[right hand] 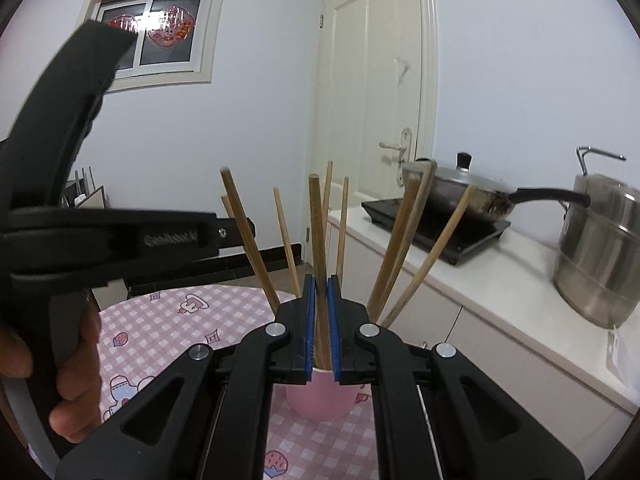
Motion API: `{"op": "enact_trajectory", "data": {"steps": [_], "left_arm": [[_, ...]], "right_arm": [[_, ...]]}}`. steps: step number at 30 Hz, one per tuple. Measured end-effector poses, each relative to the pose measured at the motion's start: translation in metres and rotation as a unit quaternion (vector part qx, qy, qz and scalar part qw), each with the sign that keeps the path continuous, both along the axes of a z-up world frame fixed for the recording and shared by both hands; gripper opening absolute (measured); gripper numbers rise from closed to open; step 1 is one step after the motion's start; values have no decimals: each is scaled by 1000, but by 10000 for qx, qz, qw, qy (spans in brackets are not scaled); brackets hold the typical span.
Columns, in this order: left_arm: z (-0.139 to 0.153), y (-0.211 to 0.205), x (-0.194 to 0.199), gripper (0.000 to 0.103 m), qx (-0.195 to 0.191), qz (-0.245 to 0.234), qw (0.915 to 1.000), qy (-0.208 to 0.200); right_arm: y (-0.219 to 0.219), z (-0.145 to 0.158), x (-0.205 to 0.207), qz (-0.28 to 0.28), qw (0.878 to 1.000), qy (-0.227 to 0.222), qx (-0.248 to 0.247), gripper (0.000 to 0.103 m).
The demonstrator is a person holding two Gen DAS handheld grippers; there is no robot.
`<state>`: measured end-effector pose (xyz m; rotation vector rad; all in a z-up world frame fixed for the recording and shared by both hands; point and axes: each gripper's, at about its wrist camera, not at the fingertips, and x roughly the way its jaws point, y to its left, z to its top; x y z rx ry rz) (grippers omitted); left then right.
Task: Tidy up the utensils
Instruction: 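Open both tools to release the chopsticks into the pink cup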
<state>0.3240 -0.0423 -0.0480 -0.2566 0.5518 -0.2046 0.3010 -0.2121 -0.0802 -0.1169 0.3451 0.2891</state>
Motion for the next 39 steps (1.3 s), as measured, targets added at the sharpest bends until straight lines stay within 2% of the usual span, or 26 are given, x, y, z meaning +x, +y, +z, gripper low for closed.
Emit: {"op": "enact_trajectory", "data": {"steps": [4,16,19,20,21,27,29,30,31,32,39], "left_arm": [[-3,0,2,7,6,-68,9999,129],[1,1,-10,7,61,-120,9998,167],[6,0,-16,7,73,-156,9998,140],[7,0,-18,7,92,-168,9997,130],[9,0,-20,7,115,-178,9997,125],[17,1,-35,7,204,-222,9995,66],[19,3,-43,19,264,-226,9994,23],[20,3,-46,47,273,-220,9994,-14],[21,5,-51,65,260,-195,9994,-85],[22,7,-58,65,277,-120,9993,-208],[32,10,-89,65,569,27,9976,-389]], "right_arm": [[-4,-6,6,-29,9998,178,112,5],[-14,-3,4,-79,9990,231,371,7],[-14,0,-2,-63,9990,173,399,16],[-14,1,-3,-61,9990,157,409,24],[-14,4,-6,-53,9990,126,432,26],[-13,12,-22,-18,9990,49,439,29],[-14,16,-27,-23,9990,24,455,29],[-14,17,-30,-24,9989,10,464,30],[-14,18,-33,-26,9989,0,477,30],[-15,20,-37,-26,9988,-6,495,30],[-17,27,-57,-53,9981,1,608,35]]}}
